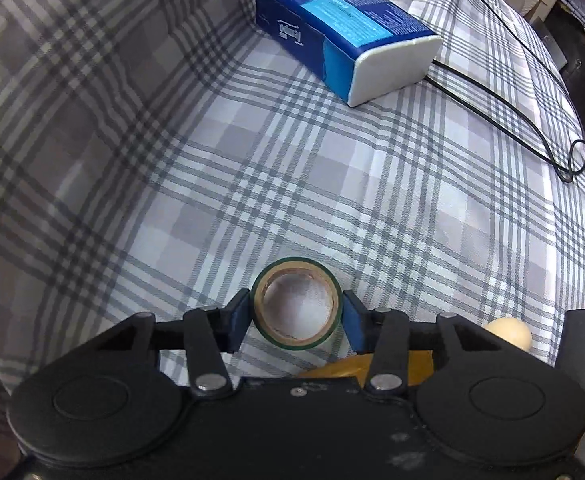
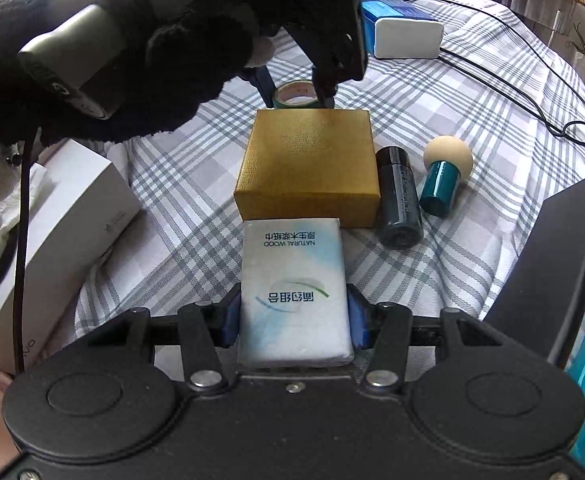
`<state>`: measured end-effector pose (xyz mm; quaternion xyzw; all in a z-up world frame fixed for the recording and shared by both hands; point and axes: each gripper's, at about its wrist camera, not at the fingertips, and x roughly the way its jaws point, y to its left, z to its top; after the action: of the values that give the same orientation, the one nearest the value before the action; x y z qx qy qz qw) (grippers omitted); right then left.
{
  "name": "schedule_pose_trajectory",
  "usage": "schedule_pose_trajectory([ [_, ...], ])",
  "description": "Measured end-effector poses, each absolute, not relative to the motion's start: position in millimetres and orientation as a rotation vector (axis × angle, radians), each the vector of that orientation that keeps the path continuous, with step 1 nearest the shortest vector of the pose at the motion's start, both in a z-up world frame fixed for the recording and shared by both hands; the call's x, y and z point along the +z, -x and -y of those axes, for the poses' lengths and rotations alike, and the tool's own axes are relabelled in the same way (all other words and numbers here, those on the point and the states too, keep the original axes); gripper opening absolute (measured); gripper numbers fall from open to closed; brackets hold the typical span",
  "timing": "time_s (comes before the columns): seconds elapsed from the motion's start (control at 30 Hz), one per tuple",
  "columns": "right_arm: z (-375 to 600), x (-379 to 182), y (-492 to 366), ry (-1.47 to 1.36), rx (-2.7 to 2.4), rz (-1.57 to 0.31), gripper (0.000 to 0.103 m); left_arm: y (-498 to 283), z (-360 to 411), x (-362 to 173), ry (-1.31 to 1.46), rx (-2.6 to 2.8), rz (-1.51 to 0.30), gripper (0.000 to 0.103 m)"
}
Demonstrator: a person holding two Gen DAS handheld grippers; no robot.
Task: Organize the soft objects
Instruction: 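Grasp the green tape roll with left tool while right tool lifts the tissue pack, then carry the tape roll with left tool while right tool carries the tissue pack over the tray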
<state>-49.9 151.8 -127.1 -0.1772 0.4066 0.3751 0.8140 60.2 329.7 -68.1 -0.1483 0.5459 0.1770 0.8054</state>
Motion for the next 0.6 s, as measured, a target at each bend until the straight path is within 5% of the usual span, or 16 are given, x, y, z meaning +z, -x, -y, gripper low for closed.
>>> schedule_pose_trajectory([
  [0.6, -70.3, -49.3, 68.4, 0.083, 0.520, -0.668, 0.051, 23.4, -285.2, 27.4, 0.239, 0.333, -1.025, 0.044],
])
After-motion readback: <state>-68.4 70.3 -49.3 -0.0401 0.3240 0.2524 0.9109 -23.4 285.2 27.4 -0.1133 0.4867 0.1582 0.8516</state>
